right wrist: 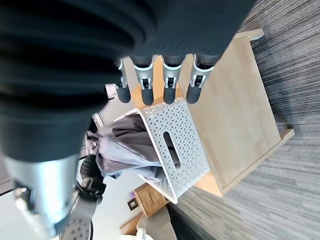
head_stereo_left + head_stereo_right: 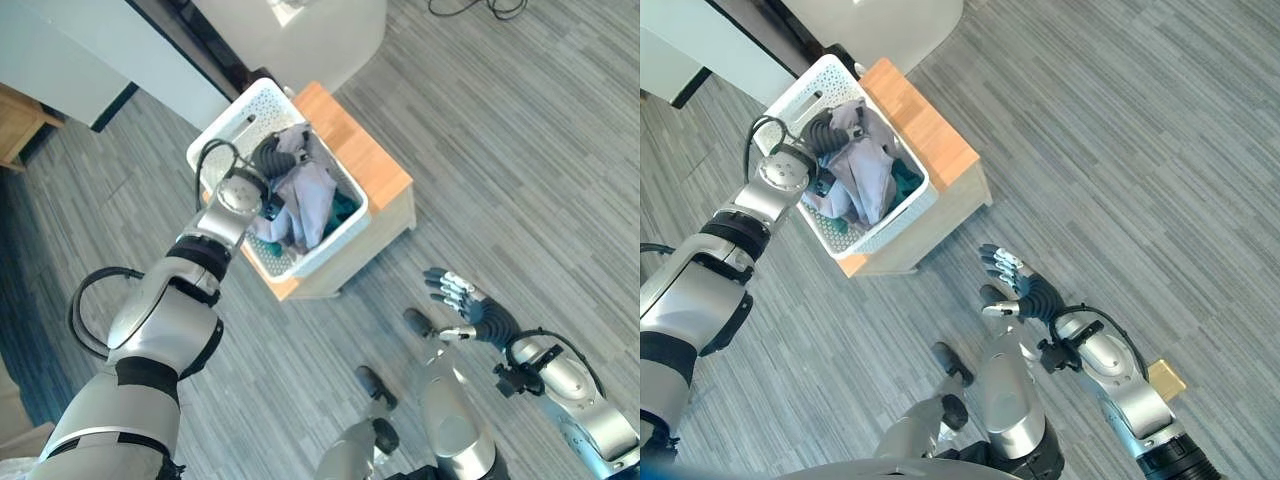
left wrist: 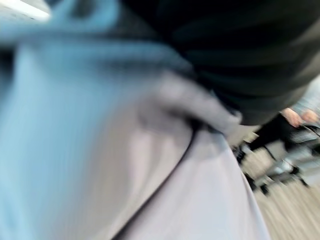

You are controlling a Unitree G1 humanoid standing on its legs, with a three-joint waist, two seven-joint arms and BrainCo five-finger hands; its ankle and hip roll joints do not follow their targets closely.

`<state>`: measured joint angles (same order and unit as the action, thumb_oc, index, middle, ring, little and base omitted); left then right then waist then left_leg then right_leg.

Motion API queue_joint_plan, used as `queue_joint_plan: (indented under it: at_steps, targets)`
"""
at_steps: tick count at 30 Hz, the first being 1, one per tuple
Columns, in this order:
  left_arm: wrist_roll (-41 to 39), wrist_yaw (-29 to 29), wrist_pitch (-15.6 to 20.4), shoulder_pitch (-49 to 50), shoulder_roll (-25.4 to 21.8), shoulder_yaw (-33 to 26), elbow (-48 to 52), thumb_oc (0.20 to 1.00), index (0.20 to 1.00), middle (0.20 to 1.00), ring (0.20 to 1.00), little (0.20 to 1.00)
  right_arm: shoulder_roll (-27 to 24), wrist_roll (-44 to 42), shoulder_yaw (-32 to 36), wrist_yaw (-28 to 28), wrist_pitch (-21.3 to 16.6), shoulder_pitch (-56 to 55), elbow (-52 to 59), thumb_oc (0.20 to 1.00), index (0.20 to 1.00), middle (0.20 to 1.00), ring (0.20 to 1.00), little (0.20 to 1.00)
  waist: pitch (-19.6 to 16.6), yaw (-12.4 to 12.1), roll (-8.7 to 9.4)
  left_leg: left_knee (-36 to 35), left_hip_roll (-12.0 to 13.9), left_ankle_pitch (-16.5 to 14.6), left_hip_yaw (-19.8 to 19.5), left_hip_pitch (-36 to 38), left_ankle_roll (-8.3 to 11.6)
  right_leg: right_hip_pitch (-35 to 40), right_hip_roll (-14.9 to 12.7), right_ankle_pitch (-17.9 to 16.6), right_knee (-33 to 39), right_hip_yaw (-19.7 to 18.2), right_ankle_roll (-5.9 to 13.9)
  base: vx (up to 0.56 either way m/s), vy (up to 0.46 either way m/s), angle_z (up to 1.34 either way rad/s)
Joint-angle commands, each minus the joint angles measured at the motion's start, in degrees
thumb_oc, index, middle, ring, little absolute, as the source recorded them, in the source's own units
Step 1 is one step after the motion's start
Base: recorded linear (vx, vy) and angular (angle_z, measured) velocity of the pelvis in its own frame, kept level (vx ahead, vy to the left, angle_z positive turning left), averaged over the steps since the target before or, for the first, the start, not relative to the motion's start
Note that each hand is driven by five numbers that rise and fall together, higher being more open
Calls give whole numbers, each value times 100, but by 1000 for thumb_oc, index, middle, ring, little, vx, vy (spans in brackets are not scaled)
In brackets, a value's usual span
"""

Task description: Pick up bed clothes into laundry basket.

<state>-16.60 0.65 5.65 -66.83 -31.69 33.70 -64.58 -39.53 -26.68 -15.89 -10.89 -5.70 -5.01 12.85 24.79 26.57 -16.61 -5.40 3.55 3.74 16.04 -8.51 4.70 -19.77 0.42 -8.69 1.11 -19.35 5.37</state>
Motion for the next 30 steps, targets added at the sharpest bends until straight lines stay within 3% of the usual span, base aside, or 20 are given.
queue_joint_plan:
  at_steps: [1, 6, 11, 18, 19, 21, 22, 26, 28, 29, 30]
  targets:
    - [-81, 209, 42, -96, -423, -779, -433, 1000, 1000, 1000, 1000, 1000, -49, 260, 194, 17, -222, -403, 381, 1000, 1000, 1000, 1000, 1000, -46, 73, 90, 40, 13, -224, -257, 636, 152, 669, -183, 266, 254, 454, 87, 0, 0, 0]
    - [-961, 231, -20, 491, -419, -1580, -451, 1000, 1000, 1000, 1000, 1000, -56, 434, 139, 85, -150, -266, 335, 1000, 1000, 1000, 1000, 1000, -163, -127, 159, 40, 61, -205, -341, 674, 154, 771, -163, 316, 260, 555, 28, -19, -41, -4]
    - [-526, 147, -102, 708, -628, -1626, -587, 1000, 1000, 1000, 1000, 1000, -120, 536, 44, 64, -139, -83, 296, 1000, 1000, 1000, 1000, 1000, -229, -231, 234, 40, 80, -194, -395, 676, 155, 836, -150, 327, 275, 608, 16, -42, -33, 9]
    - [-1280, 295, 234, 1281, -717, -2080, 159, 1000, 1000, 1000, 1000, 1000, -125, 840, -64, 155, -178, 206, 232, 1000, 1000, 1000, 1000, 1000, -424, -550, 362, 40, 112, -195, -558, 758, 146, 1035, -170, 375, 290, 767, 1, -32, -46, 11]
    - [-1334, 358, 330, 1388, -724, -2081, 424, 1000, 1000, 1000, 1000, 1000, -122, 878, -63, 173, -191, 234, 229, 1000, 1000, 1000, 1000, 1000, -472, -626, 379, 40, 109, -199, -590, 770, 139, 1072, -175, 382, 291, 792, -4, -2, -44, 22]
    - [-1614, 520, 645, 2187, -600, -2131, 1930, 1000, 1000, 1000, 1000, 1000, -94, 1027, 0, 225, -212, 271, 168, 1000, 1000, 1000, 1000, 1000, -657, -884, 480, 40, 108, -205, -721, 852, 116, 1213, -186, 437, 270, 923, -23, -17, -64, 19]
    - [-1784, 509, 892, 3021, -564, -2299, 3186, 1000, 1000, 1000, 1000, 1000, -87, 1144, 203, 299, -244, 218, 134, 1000, 1000, 1000, 1000, 1000, -767, -1073, 526, 40, 113, -227, -817, 927, 102, 1325, -209, 499, 252, 1013, -25, -21, -58, 24]
    - [-1971, 308, 920, 5179, -148, -2808, 5167, 1000, 1000, 1000, 1000, 1000, 96, 1295, 788, 388, -262, -126, -127, 1000, 1000, 1000, 1000, 1000, -1141, -1469, 745, 40, 125, -238, -1095, 1077, 42, 1591, -223, 656, 155, 1241, -88, 19, -33, 48]
    - [-2043, 198, 851, 5777, -16, -2968, 5465, 1000, 1000, 1000, 1000, 1000, 167, 1324, 940, 399, -263, -237, -238, 1000, 1000, 1000, 1000, 1000, -1251, -1544, 791, 40, 133, -254, -1172, 1127, 31, 1686, -235, 710, 141, 1331, -94, 34, 16, 43]
    - [-2027, -36, 813, 6702, 199, -3292, 5981, 1000, 1000, 1000, 1000, 1000, 277, 1400, 1151, 363, -274, -332, -443, 1000, 1000, 1000, 1000, 1000, -1417, -1745, 919, 40, 130, -284, -1306, 1187, 0, 1809, -232, 780, 112, 1460, -110, 35, 13, 39]
    - [-2024, -34, 796, 6748, 200, -3307, 6019, 1000, 1000, 1000, 1000, 1000, 276, 1401, 1138, 362, -278, -344, -443, 1000, 1000, 1000, 1000, 1000, -1430, -1727, 921, 40, 128, -287, -1315, 1191, -1, 1818, -235, 786, 114, 1469, -110, 53, 22, 37]
